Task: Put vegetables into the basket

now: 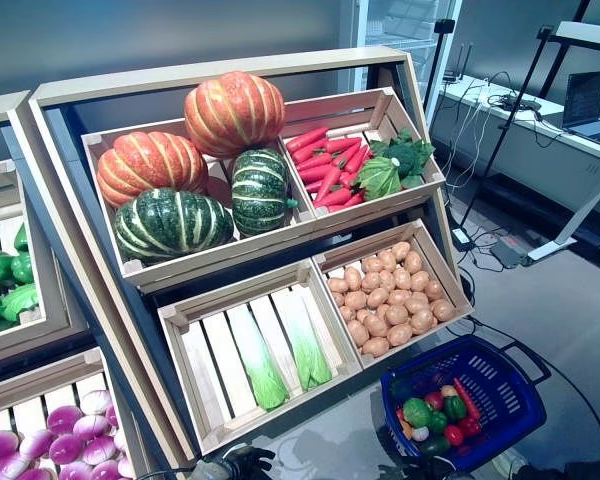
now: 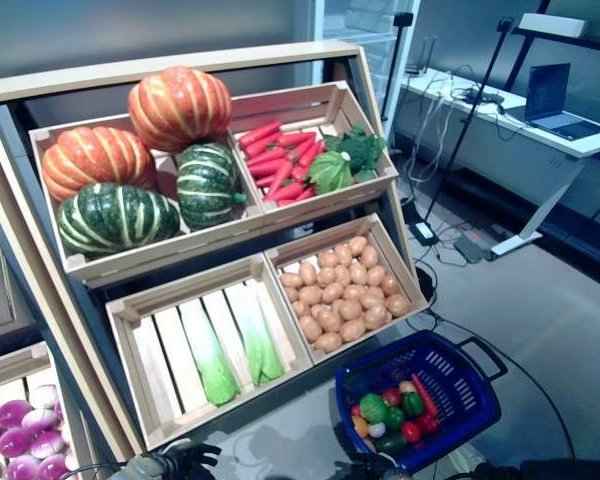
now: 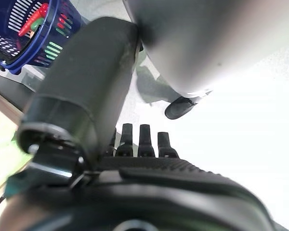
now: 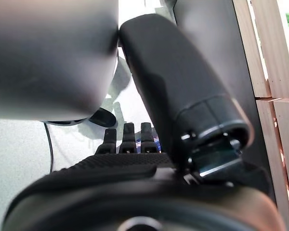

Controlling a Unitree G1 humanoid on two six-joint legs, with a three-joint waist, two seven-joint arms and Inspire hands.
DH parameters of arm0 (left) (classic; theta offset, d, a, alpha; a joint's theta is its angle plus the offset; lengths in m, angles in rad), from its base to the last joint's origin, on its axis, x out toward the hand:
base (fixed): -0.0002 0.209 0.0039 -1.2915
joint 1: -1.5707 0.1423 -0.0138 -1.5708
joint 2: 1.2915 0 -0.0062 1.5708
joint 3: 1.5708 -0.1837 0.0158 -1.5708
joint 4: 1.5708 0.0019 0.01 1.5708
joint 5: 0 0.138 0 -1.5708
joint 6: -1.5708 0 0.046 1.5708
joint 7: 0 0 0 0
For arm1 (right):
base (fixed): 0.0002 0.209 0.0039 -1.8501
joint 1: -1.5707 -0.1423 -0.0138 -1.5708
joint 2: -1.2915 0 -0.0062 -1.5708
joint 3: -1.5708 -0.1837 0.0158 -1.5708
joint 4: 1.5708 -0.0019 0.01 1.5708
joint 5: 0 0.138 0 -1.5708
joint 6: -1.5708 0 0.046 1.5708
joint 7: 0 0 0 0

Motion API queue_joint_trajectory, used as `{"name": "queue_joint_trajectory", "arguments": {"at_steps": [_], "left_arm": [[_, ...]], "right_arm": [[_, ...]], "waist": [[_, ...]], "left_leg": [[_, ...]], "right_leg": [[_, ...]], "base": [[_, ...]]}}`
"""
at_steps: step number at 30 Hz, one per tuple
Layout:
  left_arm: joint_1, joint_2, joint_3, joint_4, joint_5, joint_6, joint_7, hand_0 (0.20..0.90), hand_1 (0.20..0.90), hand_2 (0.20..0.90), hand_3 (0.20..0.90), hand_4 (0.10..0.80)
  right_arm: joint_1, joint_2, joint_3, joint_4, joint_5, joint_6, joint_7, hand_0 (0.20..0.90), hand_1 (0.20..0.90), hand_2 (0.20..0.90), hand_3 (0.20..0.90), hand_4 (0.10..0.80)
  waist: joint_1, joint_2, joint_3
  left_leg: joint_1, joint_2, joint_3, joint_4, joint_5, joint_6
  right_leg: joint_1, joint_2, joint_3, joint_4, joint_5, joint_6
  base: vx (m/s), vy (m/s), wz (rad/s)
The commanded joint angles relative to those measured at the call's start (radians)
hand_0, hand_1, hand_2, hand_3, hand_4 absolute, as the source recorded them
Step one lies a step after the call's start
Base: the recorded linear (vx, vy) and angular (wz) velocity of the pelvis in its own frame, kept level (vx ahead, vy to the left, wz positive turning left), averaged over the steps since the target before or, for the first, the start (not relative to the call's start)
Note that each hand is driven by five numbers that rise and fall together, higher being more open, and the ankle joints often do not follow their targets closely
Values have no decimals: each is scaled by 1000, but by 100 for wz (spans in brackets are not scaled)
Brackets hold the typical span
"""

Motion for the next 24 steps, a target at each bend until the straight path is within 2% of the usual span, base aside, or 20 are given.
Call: {"name": "queue_joint_trajectory", "arguments": {"at_steps": [1,24], "left_arm": [[-95,4,1,36,15,-46,15,900,900,900,900,800],[-93,5,4,32,5,-43,7,900,900,900,900,800]], "right_arm": [[-103,7,33,27,3,-18,26,900,900,900,900,800],[-101,4,31,26,-7,-16,32,900,900,900,900,800]], "waist": [[5,-29,43],[3,-29,42]], "left_leg": [[7,27,-53,8,-36,-37],[7,28,-54,8,-37,-36]], "right_leg": [[82,-45,-3,6,-32,47],[82,-42,1,6,-33,46]], "base": [[0,0,0],[0,0,0]]}}
